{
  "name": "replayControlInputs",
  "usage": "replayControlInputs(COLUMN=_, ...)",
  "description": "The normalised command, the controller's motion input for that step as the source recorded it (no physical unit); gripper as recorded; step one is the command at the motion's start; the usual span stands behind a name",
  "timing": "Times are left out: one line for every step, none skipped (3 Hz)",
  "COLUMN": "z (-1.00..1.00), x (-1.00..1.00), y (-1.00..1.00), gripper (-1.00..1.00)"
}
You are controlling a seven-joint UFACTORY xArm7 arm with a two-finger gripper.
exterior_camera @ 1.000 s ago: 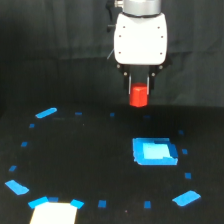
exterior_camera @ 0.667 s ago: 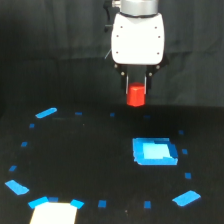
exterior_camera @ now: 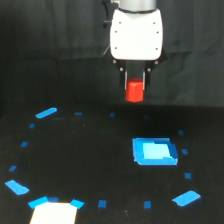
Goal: Pick up the red object from the table
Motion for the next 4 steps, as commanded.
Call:
replayControlInputs(z=-0.53, x=-0.17, y=0.03, gripper=-0.96)
replayControlInputs(z=0.11, x=-0.28, y=0.20, gripper=-1.00)
replayControlInputs(z=0.28, x=-0.16, y=-0.38, gripper=-1.00)
replayControlInputs(z=-0.30, x=0.06, y=-0.19, gripper=-1.00)
